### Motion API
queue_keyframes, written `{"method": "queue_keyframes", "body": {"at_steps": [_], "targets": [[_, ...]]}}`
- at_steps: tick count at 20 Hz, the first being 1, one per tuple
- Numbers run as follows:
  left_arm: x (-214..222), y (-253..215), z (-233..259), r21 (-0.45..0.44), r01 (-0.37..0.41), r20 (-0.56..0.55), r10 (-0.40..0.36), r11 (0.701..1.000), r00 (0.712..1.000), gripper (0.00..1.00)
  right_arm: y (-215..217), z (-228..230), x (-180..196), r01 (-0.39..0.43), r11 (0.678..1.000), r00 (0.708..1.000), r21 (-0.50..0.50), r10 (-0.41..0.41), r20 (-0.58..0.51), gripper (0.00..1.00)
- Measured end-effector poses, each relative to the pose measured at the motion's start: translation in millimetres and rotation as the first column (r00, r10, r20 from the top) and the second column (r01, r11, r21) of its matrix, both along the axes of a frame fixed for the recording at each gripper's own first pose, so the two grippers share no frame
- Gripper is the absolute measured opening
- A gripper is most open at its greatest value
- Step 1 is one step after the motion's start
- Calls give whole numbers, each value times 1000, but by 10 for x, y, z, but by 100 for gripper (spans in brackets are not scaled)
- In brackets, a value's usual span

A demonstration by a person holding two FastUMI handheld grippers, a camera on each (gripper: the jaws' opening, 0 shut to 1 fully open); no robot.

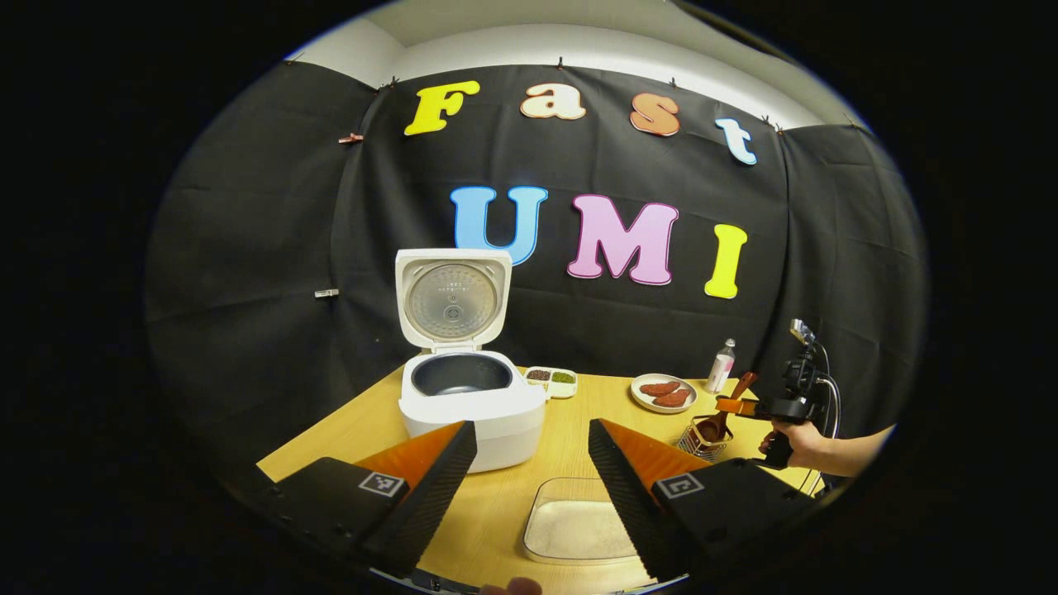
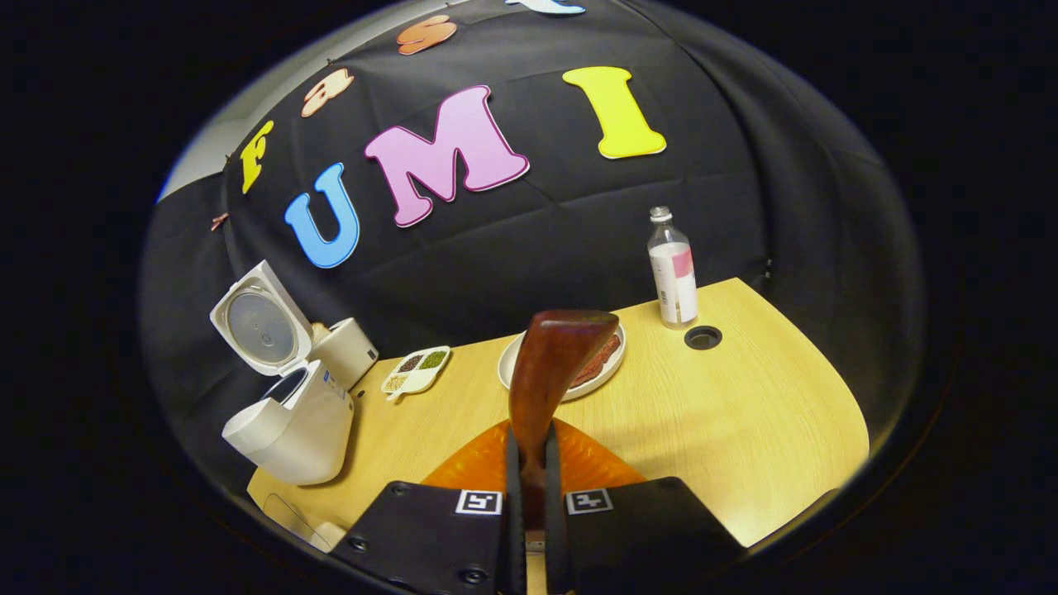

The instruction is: Close the left gripper, press the button to open the rice cooker; take a wooden spoon from the chopstick holder with the right hand, scoop a spoonful of rice and pour it into the rice cooker, then put the wooden spoon back into the chopstick holder.

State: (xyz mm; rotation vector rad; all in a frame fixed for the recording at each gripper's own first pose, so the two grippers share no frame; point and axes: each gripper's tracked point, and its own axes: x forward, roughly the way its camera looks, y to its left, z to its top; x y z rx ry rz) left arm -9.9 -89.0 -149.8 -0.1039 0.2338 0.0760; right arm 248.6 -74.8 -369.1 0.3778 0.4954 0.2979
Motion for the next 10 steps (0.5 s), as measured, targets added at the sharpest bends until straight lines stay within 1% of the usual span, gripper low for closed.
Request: {"method": "queue_keyframes", "body": {"at_steps": [2, 5, 8, 10], "targets": [[-19, 42, 19, -7, -5, 3, 5, 1000, 1000, 94, -37, 206, 13, 21, 1000, 999, 5, -21, 47, 10], [-67, 126, 55, 0, 1, 4, -1, 1000, 1000, 94, -82, 537, -8, 37, 999, 992, -26, -34, 118, 9], [-79, 219, 136, 4, 6, 13, -6, 1000, 1000, 94, -132, 972, -142, 45, 997, 983, -65, -33, 181, 9], [-81, 289, 188, -6, 13, 17, -13, 1000, 1000, 94, -74, 1346, -316, 34, 998, 975, -45, -23, 219, 10]]}}
